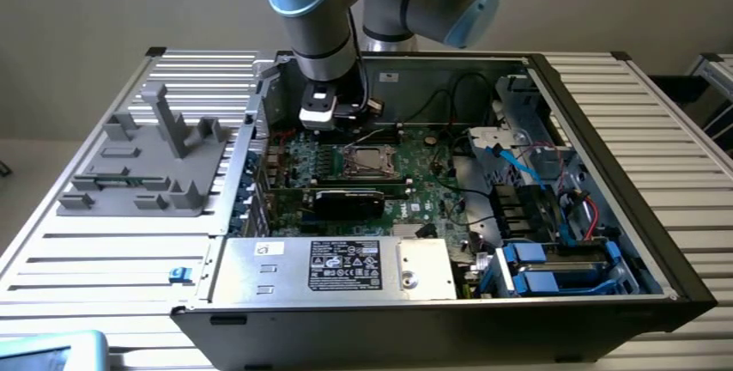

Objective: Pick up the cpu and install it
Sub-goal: 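Install the first cpu locking lever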

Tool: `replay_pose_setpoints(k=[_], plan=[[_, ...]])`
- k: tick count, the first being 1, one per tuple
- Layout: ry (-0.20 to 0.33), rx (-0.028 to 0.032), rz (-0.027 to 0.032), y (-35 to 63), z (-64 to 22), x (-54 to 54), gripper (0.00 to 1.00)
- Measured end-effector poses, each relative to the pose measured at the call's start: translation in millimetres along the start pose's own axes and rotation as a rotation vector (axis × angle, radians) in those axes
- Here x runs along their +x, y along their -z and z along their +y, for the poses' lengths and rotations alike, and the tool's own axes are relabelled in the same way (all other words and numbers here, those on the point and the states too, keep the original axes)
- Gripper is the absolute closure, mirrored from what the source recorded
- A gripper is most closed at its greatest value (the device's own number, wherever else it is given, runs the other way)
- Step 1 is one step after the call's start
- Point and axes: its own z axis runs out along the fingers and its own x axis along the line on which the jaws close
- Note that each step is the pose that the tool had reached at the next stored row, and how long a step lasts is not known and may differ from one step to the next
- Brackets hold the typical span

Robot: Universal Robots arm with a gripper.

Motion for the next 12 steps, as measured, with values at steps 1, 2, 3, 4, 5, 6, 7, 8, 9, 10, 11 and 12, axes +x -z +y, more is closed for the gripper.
replay_pose_setpoints(k=[1, 2, 3, 4, 5, 6, 7, 8, 9, 10, 11, 12], plan=[[-0.001, -0.0001, 0.0004, -0.4, 0.0, 0.3, 0.89], [-0.003, -0.0004, 0.0008, -0.7, 0.1, 0.7, 0.89], [-0.004, -0.0007, 0.001, -1.1, 0.1, 1.4, 0.89], [-0.005, -0.0005, 0.0015, -1.5, 0.0, 2.1, 0.89], [-0.006, -0.0006, 0.0018, -1.7, 0.0, 2.9, 0.89], [-0.006, -0.0007, 0.002, -1.9, 0.1, 3.5, 0.89], [-0.007, -0.0007, 0.0022, -2.2, 0.3, 4.0, 0.89], [-0.008, -0.0007, 0.0024, -2.6, 0.3, 4.8, 0.89], [-0.009, -0.0009, 0.0027, -2.9, 0.4, 5.5, 0.89], [-0.009, -0.001, 0.0028, -3.2, 0.3, 6.1, 0.89], [-0.009, -0.001, 0.0029, -3.3, 0.3, 6.3, 0.89], [-0.009, -0.0012, 0.0028, -3.3, 0.3, 6.3, 0.89]])
